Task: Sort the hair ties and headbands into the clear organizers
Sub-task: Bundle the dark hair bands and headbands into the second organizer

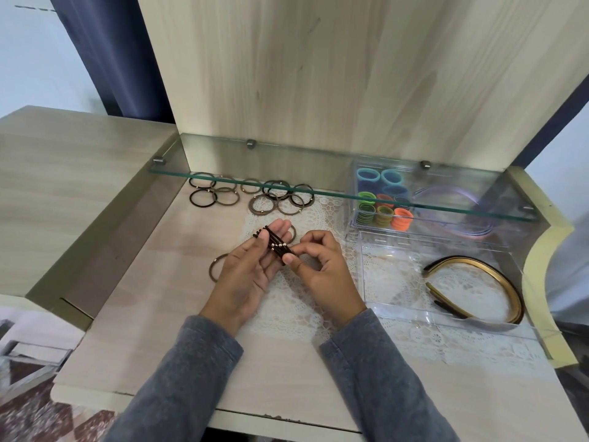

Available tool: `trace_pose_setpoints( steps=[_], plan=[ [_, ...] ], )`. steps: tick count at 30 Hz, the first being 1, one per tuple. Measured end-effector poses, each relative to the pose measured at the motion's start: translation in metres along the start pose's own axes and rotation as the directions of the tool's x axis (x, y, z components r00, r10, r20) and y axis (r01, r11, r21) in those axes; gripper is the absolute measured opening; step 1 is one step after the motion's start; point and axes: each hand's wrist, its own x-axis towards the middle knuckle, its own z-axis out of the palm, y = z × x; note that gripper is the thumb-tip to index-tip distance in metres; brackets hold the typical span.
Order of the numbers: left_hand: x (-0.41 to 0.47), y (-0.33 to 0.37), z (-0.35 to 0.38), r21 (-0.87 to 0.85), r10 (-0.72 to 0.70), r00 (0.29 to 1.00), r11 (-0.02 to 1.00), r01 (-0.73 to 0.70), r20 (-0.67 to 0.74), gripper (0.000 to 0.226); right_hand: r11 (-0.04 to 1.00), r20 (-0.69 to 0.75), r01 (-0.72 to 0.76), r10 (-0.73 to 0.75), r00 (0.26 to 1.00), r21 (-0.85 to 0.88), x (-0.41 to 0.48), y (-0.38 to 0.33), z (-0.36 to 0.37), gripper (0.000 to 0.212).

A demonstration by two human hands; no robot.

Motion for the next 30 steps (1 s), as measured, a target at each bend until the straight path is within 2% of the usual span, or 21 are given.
trace_pose_setpoints(
  steps=[11, 16, 22, 30],
  plan=[
    [-0.0025, -0.0032, 0.0034, 0.078, 0.037, 0.999, 0.996, -0.034, -0.025, 0.031, 1.000, -0.006, -0.005, 0.005, 1.000, 0.016, -0.0008, 0.0007, -0.0020, 0.008],
    [-0.0028, -0.0043, 0.0043, 0.114, 0.037, 0.999, 0.993, -0.036, -0.014, 0.041, 1.000, -0.010, 0.006, -0.006, 1.000, -0.001, -0.0009, -0.0001, -0.0032, 0.010],
    [-0.0028, -0.0019, 0.0043, 0.067, 0.021, 1.000, 0.998, -0.020, -0.015, 0.037, 1.000, -0.008, 0.006, -0.006, 1.000, 0.001, -0.0007, 0.0015, -0.0020, 0.008],
    [-0.0027, -0.0012, 0.0039, 0.092, 0.018, 0.999, 0.996, -0.015, -0.038, 0.035, 1.000, -0.013, 0.006, -0.007, 1.000, -0.030, -0.0004, -0.0004, -0.0028, 0.018]
  ],
)
